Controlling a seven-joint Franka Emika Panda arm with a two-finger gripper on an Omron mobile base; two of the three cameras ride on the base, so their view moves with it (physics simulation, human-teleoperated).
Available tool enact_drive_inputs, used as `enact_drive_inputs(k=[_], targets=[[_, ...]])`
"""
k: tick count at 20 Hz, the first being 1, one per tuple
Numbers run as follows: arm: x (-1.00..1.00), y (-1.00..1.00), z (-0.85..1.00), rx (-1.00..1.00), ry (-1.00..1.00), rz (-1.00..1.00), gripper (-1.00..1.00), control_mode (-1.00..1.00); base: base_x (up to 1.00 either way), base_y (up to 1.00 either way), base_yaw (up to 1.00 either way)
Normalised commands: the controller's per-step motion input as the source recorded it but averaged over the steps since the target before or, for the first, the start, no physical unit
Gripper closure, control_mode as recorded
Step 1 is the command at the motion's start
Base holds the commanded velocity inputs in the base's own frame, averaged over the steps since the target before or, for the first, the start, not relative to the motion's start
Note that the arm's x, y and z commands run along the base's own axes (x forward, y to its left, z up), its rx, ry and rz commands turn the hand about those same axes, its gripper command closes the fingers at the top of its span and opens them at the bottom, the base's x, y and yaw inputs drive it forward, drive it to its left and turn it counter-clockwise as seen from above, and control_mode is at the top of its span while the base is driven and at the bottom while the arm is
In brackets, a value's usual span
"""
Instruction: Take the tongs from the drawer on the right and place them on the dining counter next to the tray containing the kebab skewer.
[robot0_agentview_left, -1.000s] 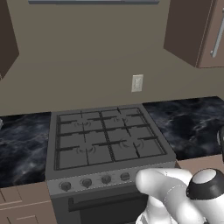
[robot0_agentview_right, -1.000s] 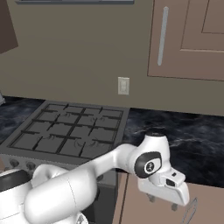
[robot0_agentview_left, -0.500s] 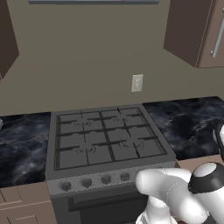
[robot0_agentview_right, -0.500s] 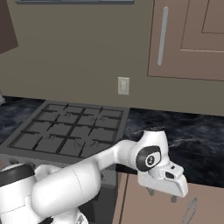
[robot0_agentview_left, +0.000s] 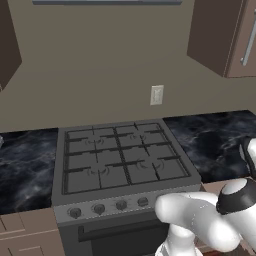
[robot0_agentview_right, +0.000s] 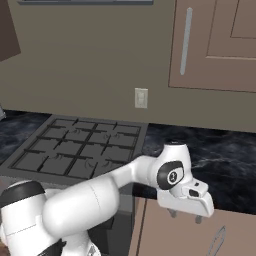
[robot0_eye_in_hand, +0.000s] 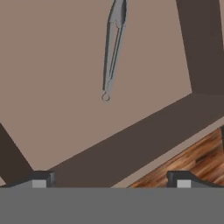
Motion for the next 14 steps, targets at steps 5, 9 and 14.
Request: enact_drive_inputs(k=[5,9,14], targets=[[0.14,0.00,0.00,0.00,0.00,0.03,-1.00,-1.00,0.00,0.00,0.00],[0.19,0.00,0.00,0.00,0.00,0.03,-1.00,-1.00,0.00,0.00,0.00],[0.18,0.00,0.00,0.00,0.00,0.03,-1.00,-1.00,0.00,0.00,0.00]])
